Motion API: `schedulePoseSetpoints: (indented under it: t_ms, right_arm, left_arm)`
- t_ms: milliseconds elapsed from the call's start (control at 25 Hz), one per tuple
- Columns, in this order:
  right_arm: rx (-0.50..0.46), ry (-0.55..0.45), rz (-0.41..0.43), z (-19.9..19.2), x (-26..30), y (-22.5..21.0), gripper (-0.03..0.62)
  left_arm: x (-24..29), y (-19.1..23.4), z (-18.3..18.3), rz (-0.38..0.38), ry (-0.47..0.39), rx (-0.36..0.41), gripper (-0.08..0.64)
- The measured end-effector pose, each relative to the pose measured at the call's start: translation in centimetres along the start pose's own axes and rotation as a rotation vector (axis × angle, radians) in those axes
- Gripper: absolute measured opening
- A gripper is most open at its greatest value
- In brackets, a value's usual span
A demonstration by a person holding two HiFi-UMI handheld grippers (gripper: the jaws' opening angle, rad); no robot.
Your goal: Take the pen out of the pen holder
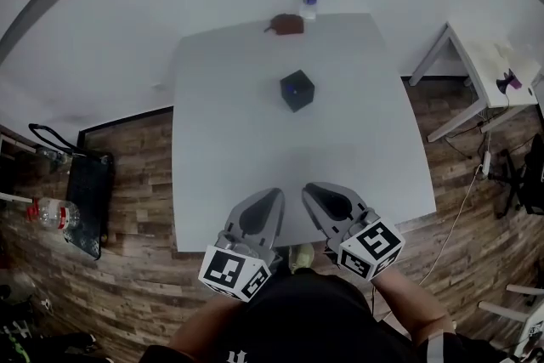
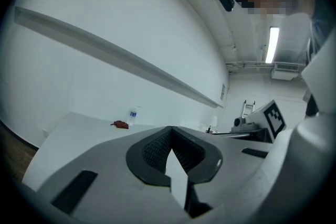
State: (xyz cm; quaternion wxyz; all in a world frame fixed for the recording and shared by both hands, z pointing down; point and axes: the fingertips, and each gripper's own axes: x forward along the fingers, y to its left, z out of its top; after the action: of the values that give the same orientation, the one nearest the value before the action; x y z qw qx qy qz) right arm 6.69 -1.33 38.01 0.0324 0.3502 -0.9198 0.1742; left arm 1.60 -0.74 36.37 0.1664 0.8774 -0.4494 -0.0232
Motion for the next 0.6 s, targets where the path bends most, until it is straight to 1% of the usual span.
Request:
schedulePoseSetpoints:
  t_ms: [240, 400, 600]
  right_arm:
    - [-0.048, 0.051, -0.079, -0.6, 5.8, -6.7, 0.017]
    - [-0.086, 0.079, -0.136, -1.8, 10.4, -11.1, 0.023]
    - [-0.201, 0.143, -0.273, -3.7, 15.7, -17.9, 0.121]
  left_arm:
    - [3.4, 3.0, -0.6, -0.020, 0.014, 0.017, 0.006]
    - [4.6, 6.1, -1.7, -0.004, 0.049, -0.023, 0.006]
    - [5.8, 9.2, -3.3, 0.020, 0.112, -0.060, 0.006]
